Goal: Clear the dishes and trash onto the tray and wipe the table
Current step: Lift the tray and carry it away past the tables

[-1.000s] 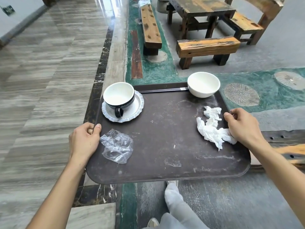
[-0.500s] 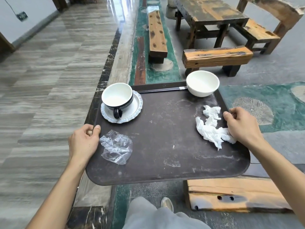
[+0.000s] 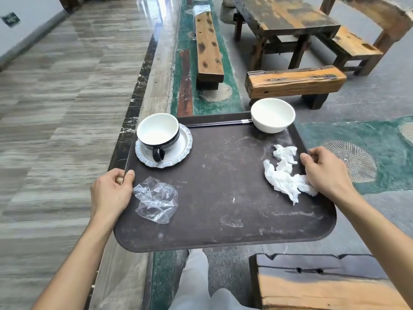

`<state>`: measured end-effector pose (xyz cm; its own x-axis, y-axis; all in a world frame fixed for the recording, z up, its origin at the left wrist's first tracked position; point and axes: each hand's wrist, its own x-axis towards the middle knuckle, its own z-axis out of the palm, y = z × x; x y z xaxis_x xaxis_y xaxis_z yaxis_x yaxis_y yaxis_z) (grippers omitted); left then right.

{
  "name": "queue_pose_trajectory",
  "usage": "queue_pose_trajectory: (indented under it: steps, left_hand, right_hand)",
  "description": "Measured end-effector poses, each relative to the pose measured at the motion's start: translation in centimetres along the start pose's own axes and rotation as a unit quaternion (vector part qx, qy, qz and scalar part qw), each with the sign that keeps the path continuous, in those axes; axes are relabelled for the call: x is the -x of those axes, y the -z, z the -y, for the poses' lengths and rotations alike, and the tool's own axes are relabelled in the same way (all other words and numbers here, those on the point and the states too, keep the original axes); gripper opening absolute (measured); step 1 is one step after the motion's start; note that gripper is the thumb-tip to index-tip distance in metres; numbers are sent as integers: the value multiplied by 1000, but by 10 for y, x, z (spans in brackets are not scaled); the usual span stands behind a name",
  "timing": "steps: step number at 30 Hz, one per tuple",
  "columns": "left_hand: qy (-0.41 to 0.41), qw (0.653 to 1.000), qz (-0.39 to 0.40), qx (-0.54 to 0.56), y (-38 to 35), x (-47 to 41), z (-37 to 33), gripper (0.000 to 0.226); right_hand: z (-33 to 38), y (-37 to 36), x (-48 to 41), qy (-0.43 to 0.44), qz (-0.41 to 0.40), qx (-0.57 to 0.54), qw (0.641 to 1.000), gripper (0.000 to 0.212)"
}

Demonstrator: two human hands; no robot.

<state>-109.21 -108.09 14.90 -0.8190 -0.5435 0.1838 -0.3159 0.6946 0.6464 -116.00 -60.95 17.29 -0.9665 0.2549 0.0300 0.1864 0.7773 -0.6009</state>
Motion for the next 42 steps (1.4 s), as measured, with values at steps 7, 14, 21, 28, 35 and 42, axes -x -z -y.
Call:
queue_pose_trajectory:
  steps: [7, 14, 21, 28, 35, 42]
  left_hand:
    - [-16, 1000, 12, 7, -35, -123, -17, 39]
    - [-16, 999, 27, 20, -64, -233, -32, 33]
    - [-5, 999, 33, 25, -99, -307, -46, 29]
    - [-2, 999, 37, 16, -152, -373, -68, 34]
    - [3, 1000, 19, 18, -215, -433, -113, 35]
    - [2, 1000, 4, 19, -271, -490, -159, 38]
  right_hand:
    - [49, -41, -91, -18, -15, -3, 1000, 21]
    - [90, -80, -170, -34, -35, -2, 999, 20]
    - [112, -103, -241, -48, -37, -2, 998, 21]
    - [122, -121, -327, -45, -24, -10, 999, 20]
    - [123, -124, -436, -34, -11, -20, 999, 20]
    - [120, -124, -546, 2, -4, -8, 1000, 21]
